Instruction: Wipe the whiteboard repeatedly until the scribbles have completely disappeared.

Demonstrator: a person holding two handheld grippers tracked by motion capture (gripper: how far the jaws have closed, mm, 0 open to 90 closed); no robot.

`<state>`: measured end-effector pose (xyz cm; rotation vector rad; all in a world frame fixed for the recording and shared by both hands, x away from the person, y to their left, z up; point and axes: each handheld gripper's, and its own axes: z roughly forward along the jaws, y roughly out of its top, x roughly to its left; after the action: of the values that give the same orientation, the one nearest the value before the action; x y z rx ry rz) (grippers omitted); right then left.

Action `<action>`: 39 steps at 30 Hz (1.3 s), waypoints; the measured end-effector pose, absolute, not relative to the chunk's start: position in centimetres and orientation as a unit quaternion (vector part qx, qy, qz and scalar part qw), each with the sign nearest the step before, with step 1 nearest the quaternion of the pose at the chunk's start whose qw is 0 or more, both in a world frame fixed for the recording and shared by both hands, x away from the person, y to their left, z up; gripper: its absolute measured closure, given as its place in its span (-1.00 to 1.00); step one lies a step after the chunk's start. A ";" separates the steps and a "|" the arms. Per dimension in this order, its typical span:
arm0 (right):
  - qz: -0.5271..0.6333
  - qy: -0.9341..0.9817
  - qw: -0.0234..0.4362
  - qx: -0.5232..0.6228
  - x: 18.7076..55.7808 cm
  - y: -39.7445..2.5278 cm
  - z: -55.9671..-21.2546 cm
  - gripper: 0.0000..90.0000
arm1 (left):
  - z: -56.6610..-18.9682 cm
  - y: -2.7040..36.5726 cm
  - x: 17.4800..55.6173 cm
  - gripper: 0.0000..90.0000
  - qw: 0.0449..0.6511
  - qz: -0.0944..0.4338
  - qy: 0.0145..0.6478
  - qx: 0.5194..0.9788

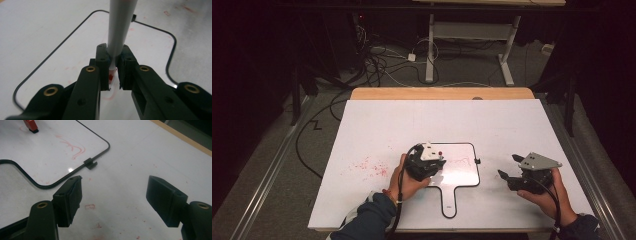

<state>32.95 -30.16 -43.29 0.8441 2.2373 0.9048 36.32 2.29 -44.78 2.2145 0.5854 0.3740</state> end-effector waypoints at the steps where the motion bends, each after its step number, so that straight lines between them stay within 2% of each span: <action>1: 0.338 0.839 0.289 0.314 33.0 -30.1 -43.4 -0.34 | -44.7 2.0 36.3 0.74 0.398 0.147 0.228 0.876; 6: 0.331 0.841 0.294 0.309 33.0 -30.1 -43.5 -0.34 | -44.6 2.2 36.8 0.75 0.393 0.140 0.238 0.877; 12: 0.332 0.839 0.301 0.310 32.8 -30.3 -43.3 -0.34 | -44.5 4.4 35.7 0.74 0.389 0.128 0.241 0.880; 18: 0.331 0.839 0.303 0.309 32.8 -30.2 -43.2 -0.34 | -44.6 6.5 35.5 0.74 0.369 0.174 0.245 0.879; 20: 0.330 0.839 0.303 0.308 32.8 -30.0 -43.2 -0.34 | -44.8 7.6 36.1 0.74 0.384 0.154 0.268 0.870; 23: 0.329 0.840 0.304 0.305 32.7 -29.9 -43.3 -0.34 | -44.9 8.4 36.3 0.74 0.390 0.150 0.276 0.865; 27: 0.328 0.841 0.303 0.306 32.8 -30.0 -43.3 -0.34 | -45.2 7.8 36.2 0.74 0.413 0.132 0.274 0.858; 33: 0.328 0.841 0.303 0.306 32.8 -29.9 -43.3 -0.34 | -45.2 4.2 35.9 0.74 0.423 0.124 0.235 0.866; 35: 0.328 0.840 0.304 0.306 32.8 -30.0 -43.3 -0.34 | -45.1 3.2 35.2 0.74 0.413 0.136 0.214 0.875; 39: 0.328 0.840 0.303 0.308 32.8 -30.2 -43.4 -0.34 | -44.9 4.0 35.5 0.74 0.402 0.140 0.224 0.877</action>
<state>32.78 -30.16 -43.38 0.8154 2.2279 0.8688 35.48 4.04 -44.95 2.2152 0.5652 0.3546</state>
